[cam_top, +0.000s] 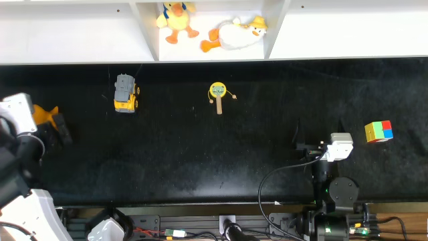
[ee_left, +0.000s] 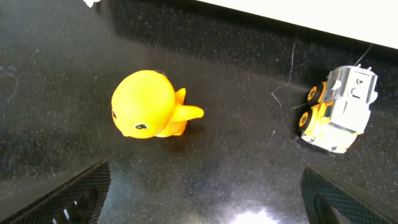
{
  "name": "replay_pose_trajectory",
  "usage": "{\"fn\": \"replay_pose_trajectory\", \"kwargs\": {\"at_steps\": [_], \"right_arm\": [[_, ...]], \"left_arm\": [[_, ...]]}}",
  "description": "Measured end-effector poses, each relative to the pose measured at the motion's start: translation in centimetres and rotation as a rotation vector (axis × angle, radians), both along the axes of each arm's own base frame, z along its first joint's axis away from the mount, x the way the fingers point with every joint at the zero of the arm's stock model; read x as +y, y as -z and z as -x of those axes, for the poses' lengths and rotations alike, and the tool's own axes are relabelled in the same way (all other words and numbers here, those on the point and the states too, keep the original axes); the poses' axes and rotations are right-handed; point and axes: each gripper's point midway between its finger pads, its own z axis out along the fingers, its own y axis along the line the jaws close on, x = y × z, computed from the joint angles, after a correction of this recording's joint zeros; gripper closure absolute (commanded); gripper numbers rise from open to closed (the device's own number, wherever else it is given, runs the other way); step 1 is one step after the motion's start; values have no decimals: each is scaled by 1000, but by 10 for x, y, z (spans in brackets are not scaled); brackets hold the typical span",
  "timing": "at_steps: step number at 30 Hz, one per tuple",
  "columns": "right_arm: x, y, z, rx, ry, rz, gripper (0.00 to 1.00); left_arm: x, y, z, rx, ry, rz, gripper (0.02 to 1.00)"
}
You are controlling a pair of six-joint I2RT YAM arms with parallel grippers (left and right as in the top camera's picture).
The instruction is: Store Toys
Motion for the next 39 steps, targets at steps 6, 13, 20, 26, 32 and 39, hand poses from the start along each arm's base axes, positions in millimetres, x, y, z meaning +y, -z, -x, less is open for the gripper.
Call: {"fn": "replay_pose_trajectory", "kwargs": {"at_steps": [6,13,20,26,32,39], "right_arm": [[0,0,0,0,0,0,7],[0,0,0,0,0,0,5],[0,0,0,0,0,0,7],[0,0,0,0,0,0,5],[0,0,0,0,0,0,5],[0,0,0,0,0,0,7]], "left_arm": [[3,-3,0,-28,29,6,23],[10,10,-6,-18,65,52,20],[20,15,5,9,105,23,20],[25,21,20,57,167,-34,25],[39,13,19,40,195,-130,20],[46,13,18,36,193,-144,23]]}}
